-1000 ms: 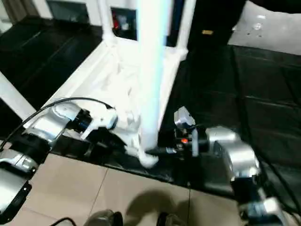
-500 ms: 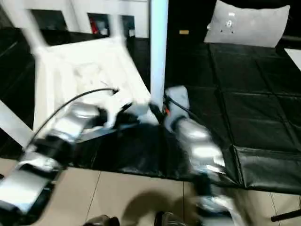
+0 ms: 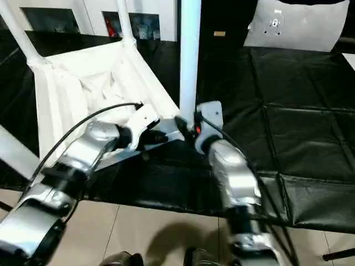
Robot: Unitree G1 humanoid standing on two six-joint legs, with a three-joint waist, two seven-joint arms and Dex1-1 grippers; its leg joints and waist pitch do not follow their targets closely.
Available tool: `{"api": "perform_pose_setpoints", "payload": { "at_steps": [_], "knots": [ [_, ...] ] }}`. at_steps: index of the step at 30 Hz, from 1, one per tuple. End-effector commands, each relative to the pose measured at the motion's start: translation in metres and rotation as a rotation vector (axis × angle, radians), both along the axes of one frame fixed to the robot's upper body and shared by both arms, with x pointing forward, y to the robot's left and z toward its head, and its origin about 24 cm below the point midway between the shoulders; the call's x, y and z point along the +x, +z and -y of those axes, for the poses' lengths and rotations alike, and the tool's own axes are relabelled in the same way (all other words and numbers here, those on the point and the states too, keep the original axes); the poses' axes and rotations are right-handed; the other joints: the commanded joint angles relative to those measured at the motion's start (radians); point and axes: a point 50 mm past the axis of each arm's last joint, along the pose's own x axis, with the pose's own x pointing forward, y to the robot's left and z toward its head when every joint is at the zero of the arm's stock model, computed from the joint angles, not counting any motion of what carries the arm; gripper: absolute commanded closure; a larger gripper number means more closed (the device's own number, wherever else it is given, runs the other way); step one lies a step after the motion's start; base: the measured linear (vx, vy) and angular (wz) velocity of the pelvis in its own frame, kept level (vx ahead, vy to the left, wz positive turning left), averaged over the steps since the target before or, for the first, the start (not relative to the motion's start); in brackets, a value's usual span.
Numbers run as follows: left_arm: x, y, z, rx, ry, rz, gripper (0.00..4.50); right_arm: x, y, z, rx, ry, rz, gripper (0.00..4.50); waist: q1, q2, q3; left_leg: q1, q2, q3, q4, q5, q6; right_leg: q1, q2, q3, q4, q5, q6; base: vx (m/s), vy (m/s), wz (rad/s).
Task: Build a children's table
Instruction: Rotate leg to tighten
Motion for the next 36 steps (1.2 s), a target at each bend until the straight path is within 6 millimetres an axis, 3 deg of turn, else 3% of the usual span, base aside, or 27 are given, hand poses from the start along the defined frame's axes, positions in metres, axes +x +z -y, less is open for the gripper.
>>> {"api": "perform_pose_setpoints", "payload": {
  "at_steps": [1, 7, 12, 15, 18, 27, 36],
  "knots": [
    [-0.003, -0.002, -0.006, 0.036, -0.061, -0.002, 4.50, -0.002, 0.006, 0.001, 0.020, 0.098, 0.031, 0.94, 0.011, -0.008, -0.087, 0.004, 0.107, -0.059, -0.060, -0.041, 0.140, 0.078, -0.124, 0.092, -0.065, -0.193, -0.145, 0.000, 0.000, 0.00],
    [-0.016, 0.000, -0.019, 0.086, -0.354, -0.026, 4.50, -0.009, 0.017, 0.028, -0.049, 0.363, 0.064, 0.87, 0.025, -0.006, -0.090, 0.006, 0.111, -0.057, -0.057, -0.034, 0.146, 0.074, -0.124, 0.094, -0.055, -0.150, -0.157, 0.000, 0.000, 0.00],
    [-0.024, 0.005, -0.024, 0.084, -0.534, -0.072, 4.50, -0.024, 0.019, 0.040, -0.121, 0.631, 0.028, 0.87, 0.062, -0.007, -0.093, 0.014, 0.116, -0.050, -0.055, -0.031, 0.148, 0.067, -0.125, 0.093, -0.052, -0.152, -0.161, 0.000, 0.000, 0.00],
    [-0.028, 0.006, -0.025, 0.109, -0.616, -0.086, 4.50, -0.030, 0.019, 0.042, -0.116, 0.744, -0.004, 0.87, 0.075, -0.009, -0.092, 0.012, 0.122, -0.053, -0.056, -0.025, 0.153, 0.066, -0.127, 0.094, -0.048, -0.147, -0.161, 0.000, 0.000, 0.00],
    [-0.032, 0.005, -0.025, 0.131, -0.700, -0.106, 4.50, -0.035, 0.018, 0.043, -0.115, 0.842, -0.039, 0.87, 0.086, -0.012, -0.090, 0.013, 0.123, -0.053, -0.059, -0.045, 0.132, 0.065, -0.132, 0.095, -0.055, -0.198, -0.153, 0.000, 0.000, 0.00],
    [-0.041, 0.000, -0.016, 0.188, -0.843, -0.122, 4.50, -0.035, 0.013, 0.036, -0.126, 0.995, -0.105, 1.60, 0.090, -0.016, -0.086, 0.011, 0.118, -0.054, -0.060, -0.059, 0.116, 0.065, -0.129, 0.093, -0.061, -0.250, -0.132, 0.000, 0.000, 0.00],
    [-0.042, -0.002, -0.011, 0.195, -0.877, -0.122, 4.50, -0.038, 0.010, 0.030, -0.120, 1.113, -0.163, 2.36, 0.091, -0.015, -0.087, 0.012, 0.122, -0.054, -0.059, -0.029, 0.131, 0.063, -0.128, 0.094, -0.052, -0.189, -0.152, 0.000, 0.000, 0.00]
  ]
}}
